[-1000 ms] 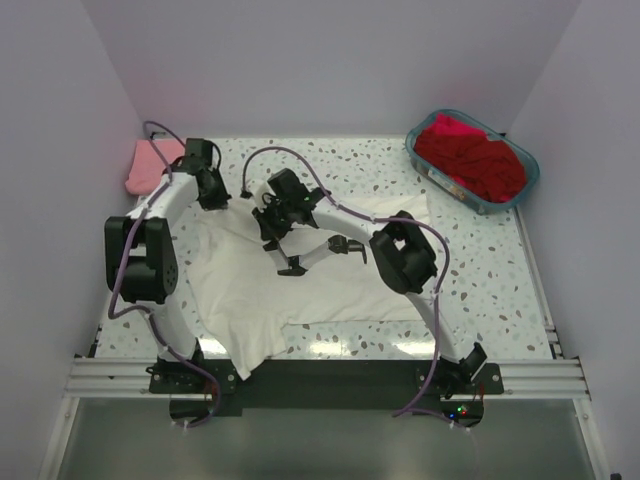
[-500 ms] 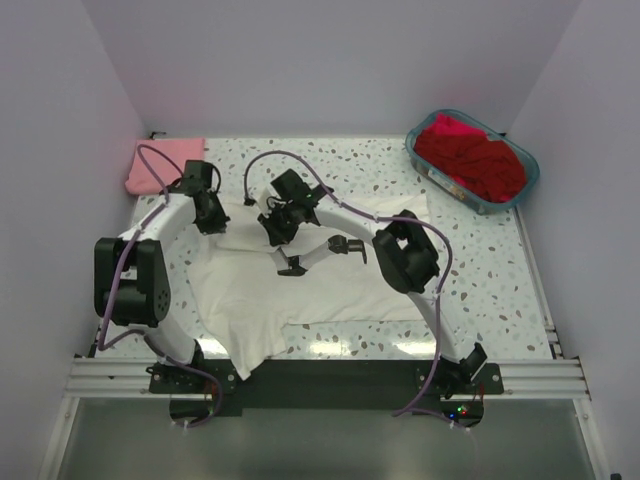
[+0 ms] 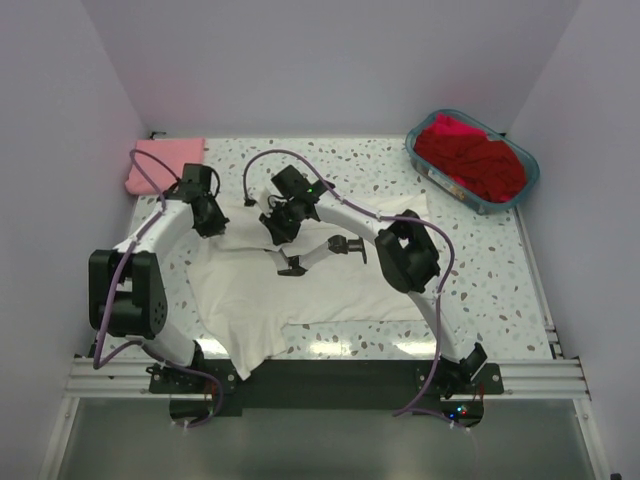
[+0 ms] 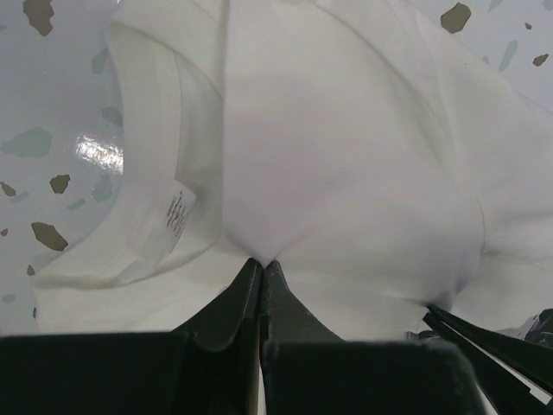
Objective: Fold and stack the t-shirts
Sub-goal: Fold the tshirt
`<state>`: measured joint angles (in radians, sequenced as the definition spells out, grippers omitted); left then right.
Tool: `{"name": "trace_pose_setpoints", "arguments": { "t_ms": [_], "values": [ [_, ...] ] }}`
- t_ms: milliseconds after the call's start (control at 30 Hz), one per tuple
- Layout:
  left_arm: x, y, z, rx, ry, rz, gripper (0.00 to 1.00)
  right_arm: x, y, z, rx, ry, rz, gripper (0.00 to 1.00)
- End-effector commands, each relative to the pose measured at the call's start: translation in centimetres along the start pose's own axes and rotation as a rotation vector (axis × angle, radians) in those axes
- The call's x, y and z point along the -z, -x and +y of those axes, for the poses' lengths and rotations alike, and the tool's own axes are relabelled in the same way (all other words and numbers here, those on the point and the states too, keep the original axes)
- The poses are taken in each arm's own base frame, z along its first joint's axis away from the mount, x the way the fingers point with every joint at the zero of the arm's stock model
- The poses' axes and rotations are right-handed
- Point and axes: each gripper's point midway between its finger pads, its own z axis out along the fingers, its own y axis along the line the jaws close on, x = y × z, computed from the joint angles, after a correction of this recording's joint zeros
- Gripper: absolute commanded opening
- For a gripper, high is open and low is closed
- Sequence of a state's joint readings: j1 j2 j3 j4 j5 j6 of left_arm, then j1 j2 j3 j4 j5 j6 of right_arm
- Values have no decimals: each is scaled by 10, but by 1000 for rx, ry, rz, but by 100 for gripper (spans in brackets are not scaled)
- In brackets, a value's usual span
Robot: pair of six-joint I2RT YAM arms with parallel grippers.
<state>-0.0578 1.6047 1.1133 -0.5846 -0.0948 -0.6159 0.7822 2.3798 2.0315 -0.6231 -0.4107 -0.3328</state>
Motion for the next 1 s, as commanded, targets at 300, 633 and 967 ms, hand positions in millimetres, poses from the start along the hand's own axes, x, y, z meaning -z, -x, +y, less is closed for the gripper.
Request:
{"name": "trace_pose_setpoints", "arguments": {
  "t_ms": [300,633,967],
  "values": [
    [-8,-26,10,47,34,0,0,19,16,6,47,23,-23,0],
    [7,-1,6,116,-10,-99,29,61,37,-6,-15,-48,-82,48],
    [-11,76,4,189,-90,-274,58,184,-12,-127,-464,-430,-268,58]
  ]
}}
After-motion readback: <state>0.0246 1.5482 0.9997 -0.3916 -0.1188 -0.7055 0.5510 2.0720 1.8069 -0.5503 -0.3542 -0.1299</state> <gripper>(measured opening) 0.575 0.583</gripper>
